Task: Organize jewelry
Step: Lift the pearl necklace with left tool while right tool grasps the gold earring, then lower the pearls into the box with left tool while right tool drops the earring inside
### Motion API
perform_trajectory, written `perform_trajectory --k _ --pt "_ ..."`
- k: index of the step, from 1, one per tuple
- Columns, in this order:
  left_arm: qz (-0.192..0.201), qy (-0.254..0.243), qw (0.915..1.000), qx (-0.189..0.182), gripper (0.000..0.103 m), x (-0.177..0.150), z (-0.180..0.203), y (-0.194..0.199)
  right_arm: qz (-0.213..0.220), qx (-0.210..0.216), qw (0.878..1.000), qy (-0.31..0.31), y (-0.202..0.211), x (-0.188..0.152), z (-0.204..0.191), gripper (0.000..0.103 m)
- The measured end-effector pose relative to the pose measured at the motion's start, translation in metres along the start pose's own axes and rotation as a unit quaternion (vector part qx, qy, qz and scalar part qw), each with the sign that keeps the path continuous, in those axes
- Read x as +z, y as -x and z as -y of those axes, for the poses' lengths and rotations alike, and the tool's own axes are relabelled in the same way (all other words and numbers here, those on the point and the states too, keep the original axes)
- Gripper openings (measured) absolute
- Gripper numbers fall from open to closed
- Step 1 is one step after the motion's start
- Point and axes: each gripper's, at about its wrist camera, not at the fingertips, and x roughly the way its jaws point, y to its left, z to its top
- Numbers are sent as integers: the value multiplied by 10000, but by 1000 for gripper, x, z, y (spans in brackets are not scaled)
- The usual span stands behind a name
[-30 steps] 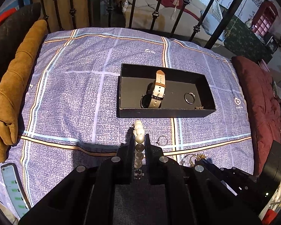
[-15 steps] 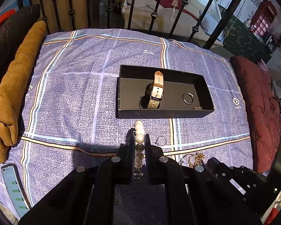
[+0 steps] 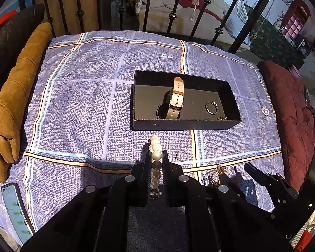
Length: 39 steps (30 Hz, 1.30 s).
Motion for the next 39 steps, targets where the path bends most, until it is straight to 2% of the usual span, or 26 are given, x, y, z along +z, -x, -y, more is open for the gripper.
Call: perform_trajectory --k 1,3,4,5,8,13,20,26,39 --pt "-14 -1 10000 5 9 0 0 -1 -47 34 10000 -1 -3 0 -1 53" --pt "-57 -16 10000 8 9 -1 0 -4 -190 112 9998 -17 -13 0 -3 34" --pt "-91 -29 10000 13 9 -1 1 -6 -248 130 9996 -28 -17 0 -4 31" --pt "-142 -41 9999 12 9 -3 1 -9 -292 129 9995 -28 -21 0 -5 19" --pt "-328 -53 9994 27 9 -10 2 -18 -292 147 9995 -31 -22 0 -6 16" --pt "-215 -11 9997 -106 9 -10 1 -6 -65 202 9998 68 3 4 -8 16" --pt "-41 -51 9999 -127 9 6 6 12 208 309 9993 -7 30 21 -8 16" --pt "11 -140 9998 -133 9 19 16 18 576 349 9977 0 43 51 -7 17" --pt "419 -329 9985 86 9 62 31 31 943 227 9952 82 42 94 1 17"
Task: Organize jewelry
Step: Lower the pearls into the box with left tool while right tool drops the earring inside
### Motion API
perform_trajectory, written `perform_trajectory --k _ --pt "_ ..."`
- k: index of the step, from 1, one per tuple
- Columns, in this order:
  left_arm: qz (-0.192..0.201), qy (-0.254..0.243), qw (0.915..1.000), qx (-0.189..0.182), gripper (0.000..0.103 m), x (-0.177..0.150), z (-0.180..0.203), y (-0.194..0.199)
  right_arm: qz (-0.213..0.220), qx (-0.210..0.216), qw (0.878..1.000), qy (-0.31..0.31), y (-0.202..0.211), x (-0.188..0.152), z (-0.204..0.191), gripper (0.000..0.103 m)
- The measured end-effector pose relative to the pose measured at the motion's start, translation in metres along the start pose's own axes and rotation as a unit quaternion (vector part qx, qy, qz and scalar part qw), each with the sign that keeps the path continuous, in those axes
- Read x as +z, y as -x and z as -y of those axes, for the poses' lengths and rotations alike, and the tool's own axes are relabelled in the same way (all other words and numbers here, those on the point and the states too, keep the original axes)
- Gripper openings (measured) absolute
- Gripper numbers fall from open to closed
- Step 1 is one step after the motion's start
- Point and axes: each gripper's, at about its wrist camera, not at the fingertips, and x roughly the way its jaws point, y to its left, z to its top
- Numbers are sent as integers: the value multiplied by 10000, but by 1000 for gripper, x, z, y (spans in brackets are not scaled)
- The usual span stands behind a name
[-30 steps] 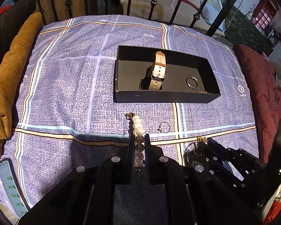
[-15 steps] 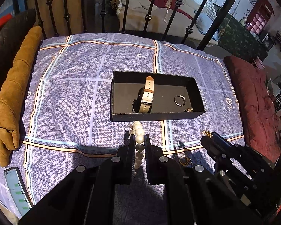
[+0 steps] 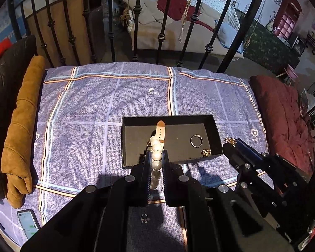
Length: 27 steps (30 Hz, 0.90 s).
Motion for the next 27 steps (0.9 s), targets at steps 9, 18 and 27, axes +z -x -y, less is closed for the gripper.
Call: perform_trajectory --k 9,18,27 --pt "216 -206 9991 316 9 23 9 -8 67 -53 9999 56 -13 14 4 17" --pt "227 -294 9980 507 9 32 9 -26 53 -114 9999 53 -29 24 8 17" --pt "188 -342 9977 560 21 34 10 -34 4 -197 9998 -1 -38 28 11 18"
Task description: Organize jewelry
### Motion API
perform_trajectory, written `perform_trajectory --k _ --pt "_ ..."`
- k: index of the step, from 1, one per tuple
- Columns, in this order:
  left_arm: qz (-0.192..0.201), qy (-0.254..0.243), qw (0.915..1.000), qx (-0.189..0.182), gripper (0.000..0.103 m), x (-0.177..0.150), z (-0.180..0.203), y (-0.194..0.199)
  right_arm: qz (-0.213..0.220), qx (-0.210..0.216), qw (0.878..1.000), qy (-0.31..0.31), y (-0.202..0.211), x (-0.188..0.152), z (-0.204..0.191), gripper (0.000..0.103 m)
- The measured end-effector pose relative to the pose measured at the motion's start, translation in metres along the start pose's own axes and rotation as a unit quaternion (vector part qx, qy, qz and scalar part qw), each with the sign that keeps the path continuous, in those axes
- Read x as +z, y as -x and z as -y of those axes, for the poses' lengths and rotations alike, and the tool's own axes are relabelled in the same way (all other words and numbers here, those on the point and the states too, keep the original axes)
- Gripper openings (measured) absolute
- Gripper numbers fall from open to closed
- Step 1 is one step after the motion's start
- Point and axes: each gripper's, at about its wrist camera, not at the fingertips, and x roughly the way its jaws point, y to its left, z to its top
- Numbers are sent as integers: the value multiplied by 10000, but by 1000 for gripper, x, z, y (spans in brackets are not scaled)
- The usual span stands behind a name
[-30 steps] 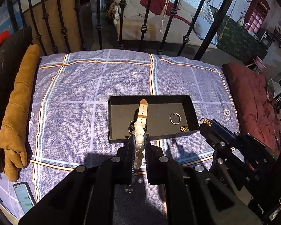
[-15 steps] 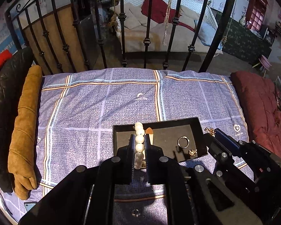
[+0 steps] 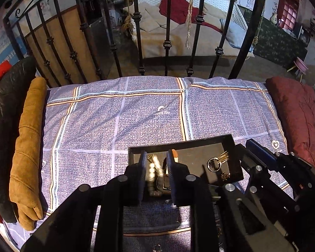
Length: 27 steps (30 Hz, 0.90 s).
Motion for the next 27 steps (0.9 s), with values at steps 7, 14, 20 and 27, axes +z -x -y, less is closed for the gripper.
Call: perform_trajectory --k 7,14,20,27 --pt "-11 -20 10000 45 47 0 1 -2 -62 -2 10000 -20 -2 -2 0 18" --pt "-36 -49 9999 101 58 -1 3 -3 -60 -7 10000 -9 -1 -2 0 18" --pt "-10 71 9997 251 78 0 0 -1 -63 -38 10000 -61 1 -3 3 18" --pt "20 129 9995 289 81 -6 -4 6 -78 -45 9999 -77 6 -8 3 18"
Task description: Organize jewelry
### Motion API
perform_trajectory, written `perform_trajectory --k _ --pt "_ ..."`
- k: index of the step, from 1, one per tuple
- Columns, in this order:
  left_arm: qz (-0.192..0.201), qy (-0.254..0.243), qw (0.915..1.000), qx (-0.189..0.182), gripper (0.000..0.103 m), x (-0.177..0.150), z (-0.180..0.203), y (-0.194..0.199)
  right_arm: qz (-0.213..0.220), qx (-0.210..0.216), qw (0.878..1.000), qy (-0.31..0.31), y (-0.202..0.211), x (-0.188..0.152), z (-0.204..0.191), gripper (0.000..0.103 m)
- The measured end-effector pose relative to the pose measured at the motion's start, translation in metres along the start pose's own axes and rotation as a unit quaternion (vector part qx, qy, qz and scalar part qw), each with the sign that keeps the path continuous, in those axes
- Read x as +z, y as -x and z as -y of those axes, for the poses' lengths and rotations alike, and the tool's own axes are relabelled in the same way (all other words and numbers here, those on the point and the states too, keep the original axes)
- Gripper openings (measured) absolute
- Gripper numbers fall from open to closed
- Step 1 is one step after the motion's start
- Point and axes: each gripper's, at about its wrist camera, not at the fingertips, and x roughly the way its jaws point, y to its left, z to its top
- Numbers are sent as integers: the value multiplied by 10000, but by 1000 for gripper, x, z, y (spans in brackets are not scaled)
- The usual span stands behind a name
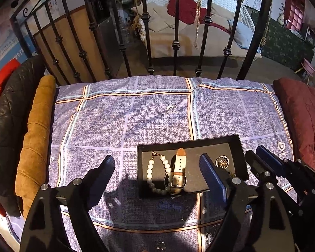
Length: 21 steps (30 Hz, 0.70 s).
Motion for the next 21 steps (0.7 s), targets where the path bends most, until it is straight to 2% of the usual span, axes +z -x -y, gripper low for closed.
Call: perform_trajectory --k 4,12,15,21 --pt "-10 93 9999 83 81 -20 -14 8 -93 78 9999 -57 10 -14 4 18" --pt "-581 254 9979 132 81 -97 -47 2 -630 152 9979 -55 29 -81 6 18" --pt "-813 210 9964 80 81 -119 -45 -2 -889 228 9958 -60 33 -108 0 18" --pt "-868 -19 9959 -238 81 -138 -16 -7 -1111 476 9926 139 36 -145 -18 18"
